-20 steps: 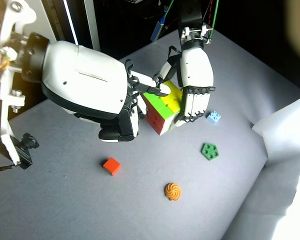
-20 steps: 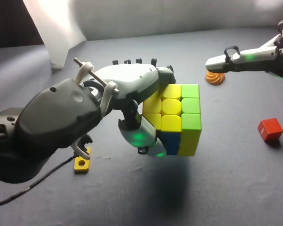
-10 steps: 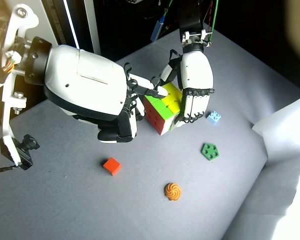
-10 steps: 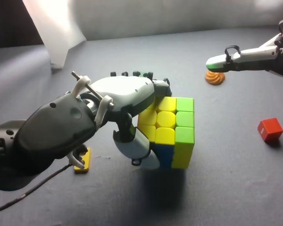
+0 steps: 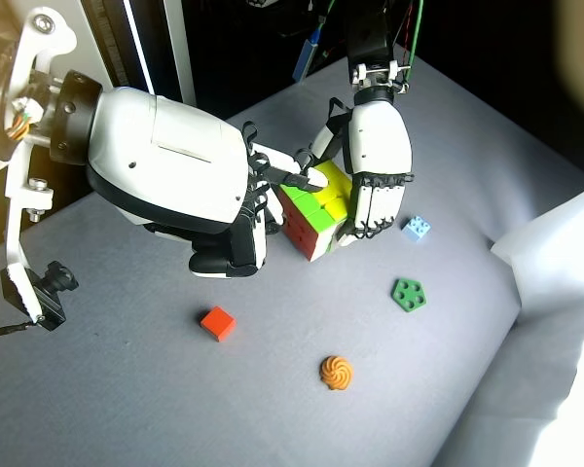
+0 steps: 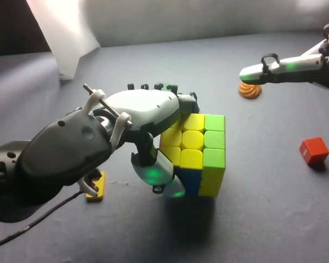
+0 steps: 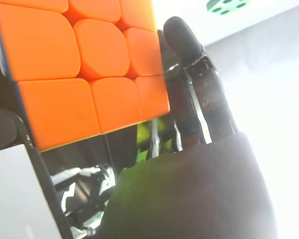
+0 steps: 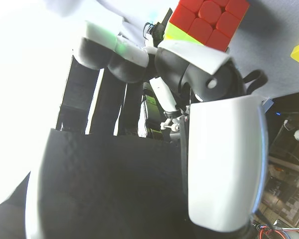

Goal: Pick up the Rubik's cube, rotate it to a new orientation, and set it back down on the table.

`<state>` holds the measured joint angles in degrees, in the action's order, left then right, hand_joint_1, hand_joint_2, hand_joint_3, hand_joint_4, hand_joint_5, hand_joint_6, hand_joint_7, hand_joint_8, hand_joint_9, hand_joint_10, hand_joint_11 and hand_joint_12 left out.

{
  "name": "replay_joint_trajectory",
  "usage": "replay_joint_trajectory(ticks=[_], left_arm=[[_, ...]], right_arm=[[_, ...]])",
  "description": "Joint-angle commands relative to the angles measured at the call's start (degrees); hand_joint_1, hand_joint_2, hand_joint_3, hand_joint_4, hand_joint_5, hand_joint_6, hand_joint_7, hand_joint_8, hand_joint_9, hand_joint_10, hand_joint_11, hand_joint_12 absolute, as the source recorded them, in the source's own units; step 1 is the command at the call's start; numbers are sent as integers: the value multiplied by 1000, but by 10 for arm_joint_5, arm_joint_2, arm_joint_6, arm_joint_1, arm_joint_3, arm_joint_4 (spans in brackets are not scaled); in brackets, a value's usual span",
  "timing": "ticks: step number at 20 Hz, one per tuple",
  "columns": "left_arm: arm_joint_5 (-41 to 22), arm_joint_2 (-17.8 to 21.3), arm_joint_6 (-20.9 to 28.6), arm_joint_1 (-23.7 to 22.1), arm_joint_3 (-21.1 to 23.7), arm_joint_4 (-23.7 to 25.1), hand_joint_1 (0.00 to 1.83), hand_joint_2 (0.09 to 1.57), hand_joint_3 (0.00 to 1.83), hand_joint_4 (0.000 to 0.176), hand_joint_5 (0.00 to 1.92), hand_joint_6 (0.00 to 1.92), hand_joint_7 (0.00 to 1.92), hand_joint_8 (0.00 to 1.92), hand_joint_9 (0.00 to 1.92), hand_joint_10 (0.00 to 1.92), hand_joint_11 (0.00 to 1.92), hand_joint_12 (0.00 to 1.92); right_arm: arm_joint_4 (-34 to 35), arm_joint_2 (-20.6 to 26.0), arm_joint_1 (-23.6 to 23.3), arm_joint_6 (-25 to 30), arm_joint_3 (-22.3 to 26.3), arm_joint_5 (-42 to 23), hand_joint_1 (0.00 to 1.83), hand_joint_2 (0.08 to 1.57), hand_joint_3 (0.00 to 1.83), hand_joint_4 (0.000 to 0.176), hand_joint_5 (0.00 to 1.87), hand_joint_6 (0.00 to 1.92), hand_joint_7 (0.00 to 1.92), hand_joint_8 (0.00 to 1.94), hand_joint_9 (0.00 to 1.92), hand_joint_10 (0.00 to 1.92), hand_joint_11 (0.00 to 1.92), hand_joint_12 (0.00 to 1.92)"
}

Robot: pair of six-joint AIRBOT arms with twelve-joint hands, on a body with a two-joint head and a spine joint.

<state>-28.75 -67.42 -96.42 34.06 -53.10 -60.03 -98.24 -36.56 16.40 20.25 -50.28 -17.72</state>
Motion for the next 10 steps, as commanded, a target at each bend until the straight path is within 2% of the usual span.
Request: replay_joint_trajectory(ticks=[1,2,3,4,6,8,10], left_arm=[[-38,-2,5,-6,0,25,1150,1020,0,0,400,646,374,649,318,742,72,1179],[-38,-2,5,-6,0,25,1099,951,0,0,394,360,440,298,376,422,23,1045],[-38,-2,6,-6,0,25,1077,911,0,0,397,169,457,111,408,204,4,952],[-38,-2,6,-6,0,25,974,851,0,0,429,75,503,38,478,94,68,874],[-38,-2,6,-6,0,25,859,832,0,0,338,4,389,1,386,8,2,813],[-38,-2,6,-7,1,25,689,831,0,0,204,0,217,4,222,1,0,556],[-38,-2,6,-8,2,25,636,792,0,0,149,1,158,2,143,2,0,415]], right_arm=[[17,0,-4,-4,0,7,1330,903,855,164,0,0,689,1810,1081,1921,1029,1921],[17,0,-4,-4,0,7,1333,897,848,170,0,0,698,1791,1055,1921,999,1921],[17,0,-3,-5,0,7,1334,897,842,168,0,0,700,1782,1048,1921,999,1921],[17,0,-3,-6,0,7,1331,912,817,174,0,0,691,1781,1044,1921,995,1921],[17,0,-3,-7,0,7,1330,900,866,173,0,0,687,1820,1078,1921,1043,1921],[17,0,-3,-9,0,7,1341,869,889,176,0,0,715,1787,1083,1921,1062,1921],[17,0,-3,-10,0,7,1342,864,887,176,0,0,724,1770,1057,1921,998,1921]])
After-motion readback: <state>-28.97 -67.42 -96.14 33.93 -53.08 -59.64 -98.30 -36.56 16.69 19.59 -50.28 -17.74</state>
